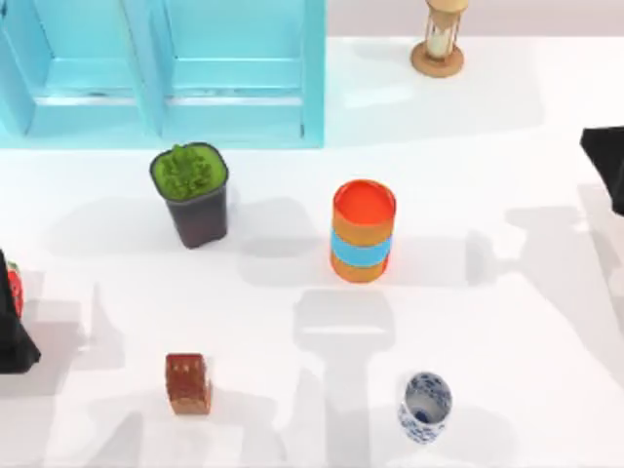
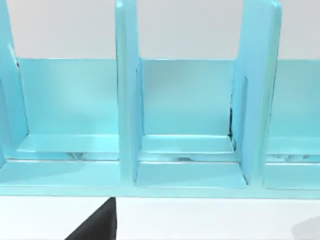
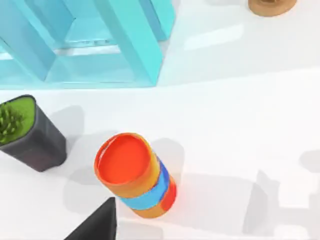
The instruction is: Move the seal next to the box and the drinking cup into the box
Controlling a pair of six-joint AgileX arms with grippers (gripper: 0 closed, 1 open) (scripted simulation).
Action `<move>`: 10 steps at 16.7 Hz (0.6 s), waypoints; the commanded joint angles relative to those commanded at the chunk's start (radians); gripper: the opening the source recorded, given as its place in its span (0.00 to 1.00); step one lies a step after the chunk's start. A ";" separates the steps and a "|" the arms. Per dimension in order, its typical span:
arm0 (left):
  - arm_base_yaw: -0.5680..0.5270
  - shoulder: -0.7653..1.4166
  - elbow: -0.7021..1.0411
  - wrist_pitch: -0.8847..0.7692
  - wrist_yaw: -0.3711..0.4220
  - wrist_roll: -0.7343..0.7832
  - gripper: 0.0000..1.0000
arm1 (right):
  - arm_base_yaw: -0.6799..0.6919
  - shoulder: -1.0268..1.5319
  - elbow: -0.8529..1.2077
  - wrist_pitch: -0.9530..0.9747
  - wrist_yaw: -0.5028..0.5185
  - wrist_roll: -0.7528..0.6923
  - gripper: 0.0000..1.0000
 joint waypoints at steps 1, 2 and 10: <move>0.000 0.000 0.000 0.000 0.000 0.000 1.00 | 0.038 0.102 0.096 -0.066 -0.003 0.038 1.00; 0.000 0.000 0.000 0.000 0.000 0.000 1.00 | 0.077 0.207 0.194 -0.135 -0.005 0.077 1.00; 0.000 0.000 0.000 0.000 0.000 0.000 1.00 | 0.387 1.043 1.011 -0.672 -0.001 0.394 1.00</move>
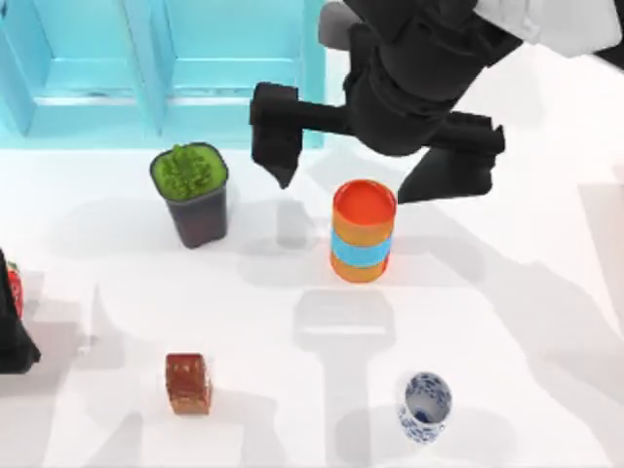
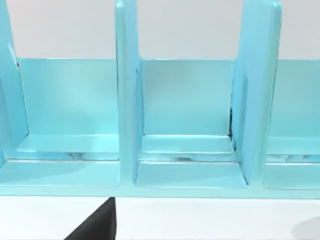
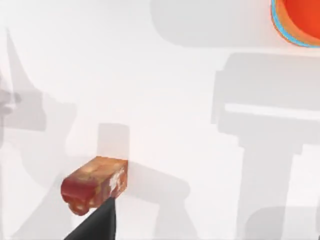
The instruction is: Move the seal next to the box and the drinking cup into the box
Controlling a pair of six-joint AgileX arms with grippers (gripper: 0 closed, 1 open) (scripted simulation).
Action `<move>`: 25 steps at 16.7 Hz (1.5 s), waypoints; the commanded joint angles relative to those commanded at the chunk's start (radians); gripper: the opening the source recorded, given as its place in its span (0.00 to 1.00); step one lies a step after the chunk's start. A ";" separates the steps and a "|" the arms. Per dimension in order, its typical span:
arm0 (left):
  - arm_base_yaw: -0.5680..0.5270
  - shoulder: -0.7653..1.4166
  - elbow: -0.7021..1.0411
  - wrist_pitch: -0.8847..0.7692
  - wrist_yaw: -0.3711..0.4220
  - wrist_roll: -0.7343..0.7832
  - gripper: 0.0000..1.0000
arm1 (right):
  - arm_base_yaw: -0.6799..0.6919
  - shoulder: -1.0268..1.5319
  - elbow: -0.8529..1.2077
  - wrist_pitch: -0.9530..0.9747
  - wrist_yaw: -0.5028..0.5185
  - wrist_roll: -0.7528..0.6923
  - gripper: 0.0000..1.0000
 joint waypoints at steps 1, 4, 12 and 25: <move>0.000 0.000 0.000 0.000 0.000 0.000 1.00 | 0.036 0.095 0.101 -0.060 0.003 0.038 1.00; 0.000 0.000 0.000 0.000 0.000 0.000 1.00 | 0.133 0.352 0.388 -0.219 0.017 0.142 1.00; 0.000 0.000 0.000 0.000 0.000 0.000 1.00 | 0.301 0.782 0.928 -0.467 0.062 0.330 1.00; 0.000 0.000 0.000 0.000 0.000 0.000 1.00 | 0.319 0.918 1.105 -0.519 0.071 0.352 1.00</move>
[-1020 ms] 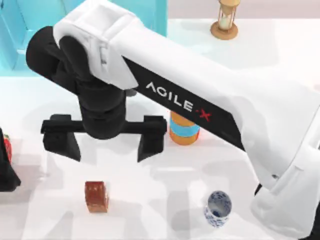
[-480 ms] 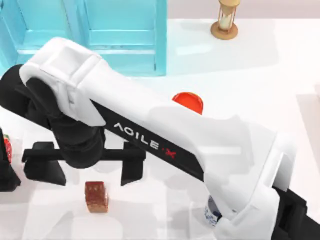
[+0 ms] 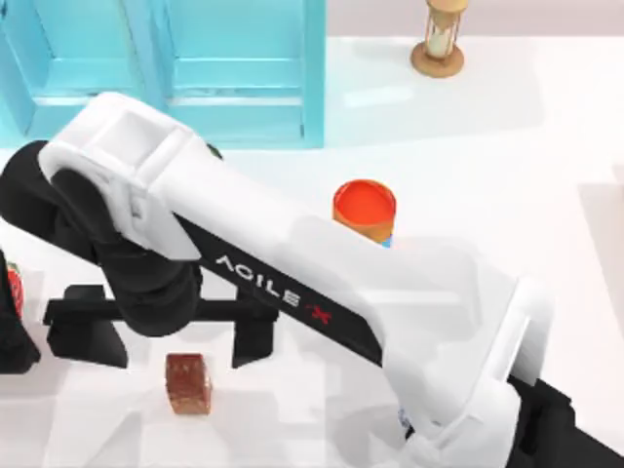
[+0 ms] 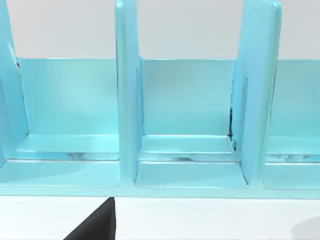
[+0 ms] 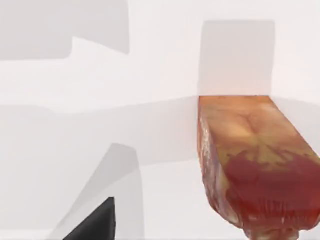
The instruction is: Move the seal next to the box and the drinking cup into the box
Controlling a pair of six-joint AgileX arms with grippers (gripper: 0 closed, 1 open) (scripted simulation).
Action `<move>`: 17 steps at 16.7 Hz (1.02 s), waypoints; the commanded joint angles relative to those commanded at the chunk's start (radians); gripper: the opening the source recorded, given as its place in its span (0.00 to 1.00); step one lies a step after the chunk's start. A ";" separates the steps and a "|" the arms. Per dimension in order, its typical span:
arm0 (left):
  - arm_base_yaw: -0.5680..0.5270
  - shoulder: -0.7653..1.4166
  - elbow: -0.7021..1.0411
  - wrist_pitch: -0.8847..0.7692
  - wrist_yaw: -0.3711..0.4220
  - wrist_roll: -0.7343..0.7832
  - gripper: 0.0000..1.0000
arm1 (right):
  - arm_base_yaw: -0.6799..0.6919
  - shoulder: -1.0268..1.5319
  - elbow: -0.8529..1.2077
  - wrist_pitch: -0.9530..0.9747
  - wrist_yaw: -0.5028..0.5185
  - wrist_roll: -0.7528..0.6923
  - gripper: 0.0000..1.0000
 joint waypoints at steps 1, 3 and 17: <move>0.000 0.000 0.000 0.000 0.000 0.000 1.00 | 0.001 0.040 0.055 -0.015 0.001 0.001 1.00; 0.000 0.000 0.000 0.000 0.000 0.000 1.00 | 0.003 0.132 0.188 -0.051 0.002 0.003 1.00; 0.000 0.000 0.000 0.000 0.000 0.000 1.00 | 0.000 0.348 0.481 -0.127 0.005 0.001 0.77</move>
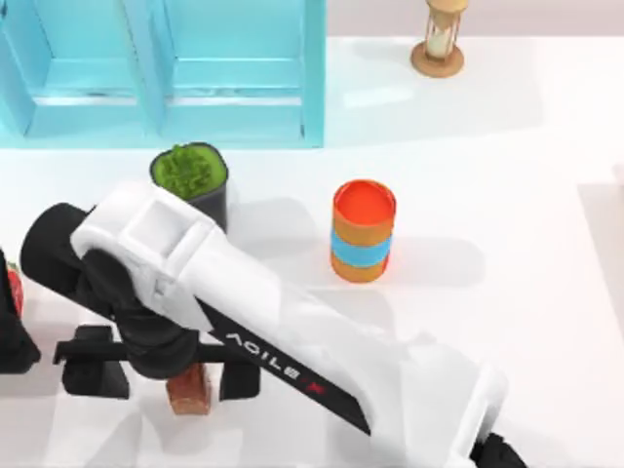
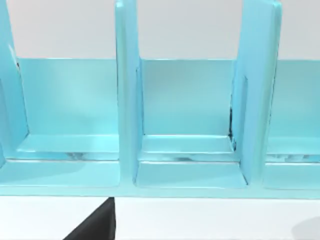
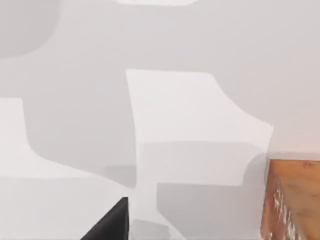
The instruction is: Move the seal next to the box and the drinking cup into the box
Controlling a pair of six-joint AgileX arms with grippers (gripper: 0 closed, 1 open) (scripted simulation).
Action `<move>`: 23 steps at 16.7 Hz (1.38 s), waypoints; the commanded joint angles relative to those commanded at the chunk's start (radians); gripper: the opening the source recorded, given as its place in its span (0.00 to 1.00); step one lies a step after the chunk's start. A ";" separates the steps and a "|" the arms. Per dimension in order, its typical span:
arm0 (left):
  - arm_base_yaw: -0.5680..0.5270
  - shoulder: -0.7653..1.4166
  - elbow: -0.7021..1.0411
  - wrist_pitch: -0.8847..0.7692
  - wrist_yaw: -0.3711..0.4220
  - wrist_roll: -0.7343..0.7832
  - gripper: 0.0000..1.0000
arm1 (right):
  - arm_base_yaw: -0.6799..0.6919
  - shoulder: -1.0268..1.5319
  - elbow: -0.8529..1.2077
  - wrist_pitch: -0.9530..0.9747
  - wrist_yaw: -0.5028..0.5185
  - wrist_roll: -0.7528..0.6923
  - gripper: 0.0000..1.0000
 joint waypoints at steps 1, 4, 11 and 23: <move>0.000 0.000 0.000 0.000 0.000 0.000 1.00 | 0.000 0.000 0.000 0.000 0.000 0.000 0.70; 0.000 0.000 0.000 0.000 0.000 0.000 1.00 | 0.000 0.000 0.000 0.000 0.000 0.000 0.47; 0.000 0.000 0.000 0.000 0.000 0.000 1.00 | 0.000 0.000 0.000 0.000 0.000 0.000 0.00; 0.000 0.000 0.000 0.000 0.000 0.000 1.00 | 0.013 -0.054 -0.055 0.084 -0.007 -0.010 0.00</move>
